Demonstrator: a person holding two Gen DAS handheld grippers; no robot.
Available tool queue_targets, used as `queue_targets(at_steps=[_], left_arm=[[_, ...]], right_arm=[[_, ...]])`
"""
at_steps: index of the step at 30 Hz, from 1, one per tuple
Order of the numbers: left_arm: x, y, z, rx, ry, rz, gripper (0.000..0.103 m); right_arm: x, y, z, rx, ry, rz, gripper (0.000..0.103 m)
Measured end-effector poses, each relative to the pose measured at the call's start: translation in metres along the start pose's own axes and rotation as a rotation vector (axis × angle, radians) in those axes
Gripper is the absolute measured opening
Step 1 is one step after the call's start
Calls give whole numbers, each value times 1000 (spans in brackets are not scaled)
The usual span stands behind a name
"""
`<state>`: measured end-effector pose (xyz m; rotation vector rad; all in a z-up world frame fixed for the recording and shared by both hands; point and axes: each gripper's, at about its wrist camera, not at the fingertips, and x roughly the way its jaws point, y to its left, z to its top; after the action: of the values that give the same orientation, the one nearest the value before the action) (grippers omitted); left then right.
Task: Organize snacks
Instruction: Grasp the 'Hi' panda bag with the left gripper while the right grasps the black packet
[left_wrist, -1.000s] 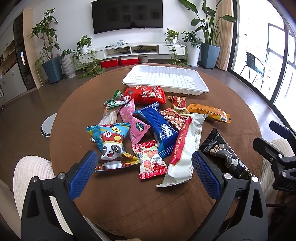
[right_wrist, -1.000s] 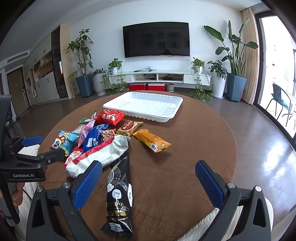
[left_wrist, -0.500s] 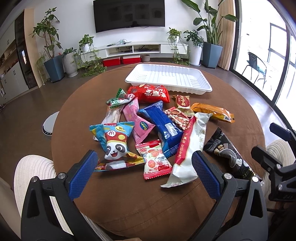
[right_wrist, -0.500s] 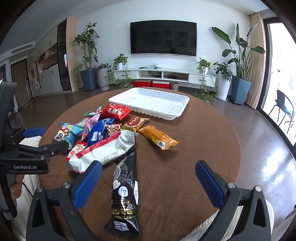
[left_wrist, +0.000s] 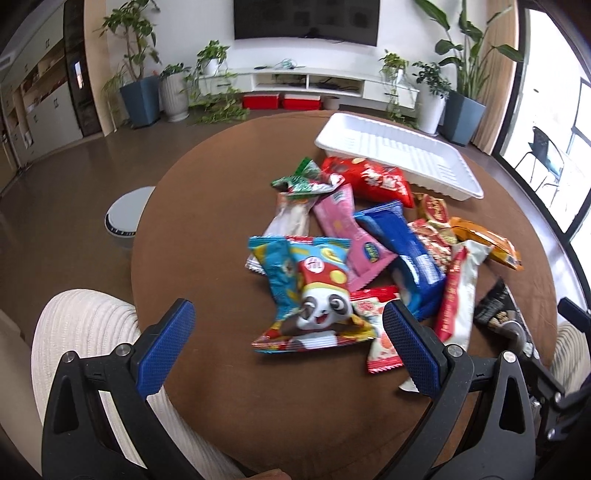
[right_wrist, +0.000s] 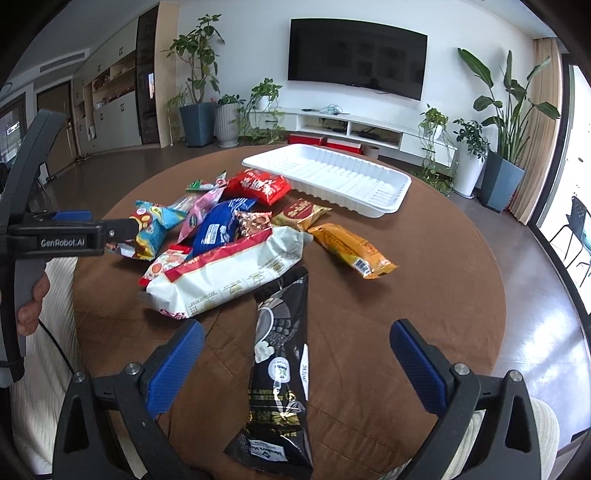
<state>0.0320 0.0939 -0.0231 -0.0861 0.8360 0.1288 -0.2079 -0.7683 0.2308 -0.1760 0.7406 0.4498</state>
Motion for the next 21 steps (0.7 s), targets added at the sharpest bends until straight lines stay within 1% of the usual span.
queue_targets(at_steps=[5,11,13,15,18,19,21], left_arm=[[17,5,2,-17,43,1,103],[43,0,8,-17,90,5,103],[52,-1,11,-15,110,6,103],[59,-2,14,-17,127,5,103],[74,0,16,-35,165,-7,103],[78,1,16,-45,179,-11,103],[82,1,17,-40,170,8,103]], right_arm=[[9,4,-2,-10,46,33,103],[20,1,-4,19,97,75,98],[23,-2,-5,42,117,90,94],[28,-6,-6,64,141,107,89],[36,-9,-8,93,181,129,83],[38,-10,-9,101,194,134,84],[39,-10,-9,104,187,131,83]])
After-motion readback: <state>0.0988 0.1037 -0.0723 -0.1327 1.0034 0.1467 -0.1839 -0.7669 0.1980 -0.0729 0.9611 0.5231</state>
